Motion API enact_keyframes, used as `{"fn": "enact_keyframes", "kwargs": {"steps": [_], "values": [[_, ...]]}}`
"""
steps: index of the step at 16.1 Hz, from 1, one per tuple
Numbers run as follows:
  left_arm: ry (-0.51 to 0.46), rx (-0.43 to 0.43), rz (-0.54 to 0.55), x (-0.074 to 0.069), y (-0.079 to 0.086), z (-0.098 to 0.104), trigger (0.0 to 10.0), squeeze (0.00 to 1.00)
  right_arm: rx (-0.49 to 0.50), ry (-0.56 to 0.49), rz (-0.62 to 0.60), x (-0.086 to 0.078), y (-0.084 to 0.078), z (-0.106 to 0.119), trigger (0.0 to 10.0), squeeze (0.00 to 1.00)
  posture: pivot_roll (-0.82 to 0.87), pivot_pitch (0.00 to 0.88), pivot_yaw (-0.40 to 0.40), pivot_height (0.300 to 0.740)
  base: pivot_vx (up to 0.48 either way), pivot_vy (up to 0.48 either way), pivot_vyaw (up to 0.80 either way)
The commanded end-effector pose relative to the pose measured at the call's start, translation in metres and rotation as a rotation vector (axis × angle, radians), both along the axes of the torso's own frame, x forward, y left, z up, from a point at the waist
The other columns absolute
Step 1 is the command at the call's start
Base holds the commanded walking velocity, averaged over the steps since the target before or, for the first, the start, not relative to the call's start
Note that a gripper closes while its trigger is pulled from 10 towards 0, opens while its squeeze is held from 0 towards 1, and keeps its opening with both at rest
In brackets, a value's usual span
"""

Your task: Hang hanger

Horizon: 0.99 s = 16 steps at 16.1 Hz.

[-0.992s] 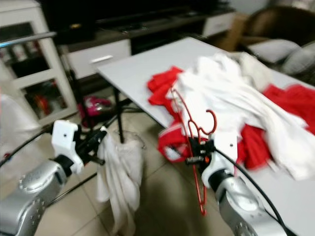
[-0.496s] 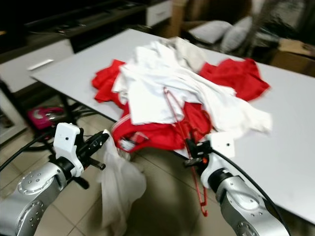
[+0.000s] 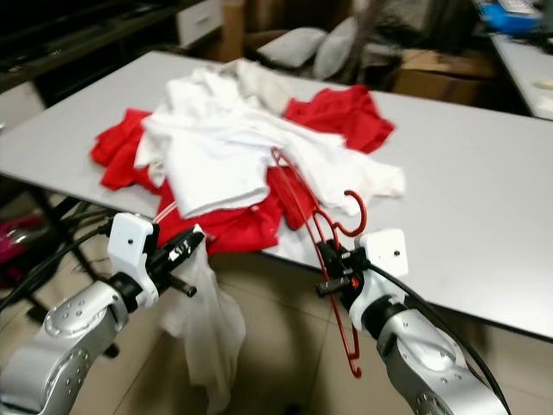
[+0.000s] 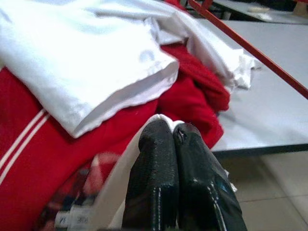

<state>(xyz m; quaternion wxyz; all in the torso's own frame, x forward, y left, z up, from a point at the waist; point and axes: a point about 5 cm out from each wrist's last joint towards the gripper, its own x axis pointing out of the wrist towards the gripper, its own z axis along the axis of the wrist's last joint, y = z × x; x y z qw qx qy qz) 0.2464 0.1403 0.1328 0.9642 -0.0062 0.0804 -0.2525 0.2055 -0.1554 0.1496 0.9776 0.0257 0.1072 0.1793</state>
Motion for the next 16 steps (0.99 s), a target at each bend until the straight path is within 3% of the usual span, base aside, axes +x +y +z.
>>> {"fn": "enact_keyframes", "kwargs": {"steps": [1,5,16], "values": [[-0.028,-0.002,-0.004,0.001,0.001,0.004,10.0,0.0,-0.022,-0.03,-0.002,-0.001,0.001,0.003,10.0,0.0,0.02,0.0,0.027,0.74,0.0,-0.274,0.0],[-0.03,0.005,-0.004,0.0,0.001,0.002,10.0,0.0,-0.066,-0.05,-0.021,0.0,-0.005,0.004,10.0,0.0,0.01,0.0,0.025,0.74,0.0,-0.276,0.0],[-0.048,0.007,-0.008,0.008,-0.001,0.004,10.0,0.0,-0.027,-0.039,-0.155,0.001,-0.017,-0.001,10.0,0.0,0.0,0.0,0.034,0.74,0.0,-0.274,0.0]]}}
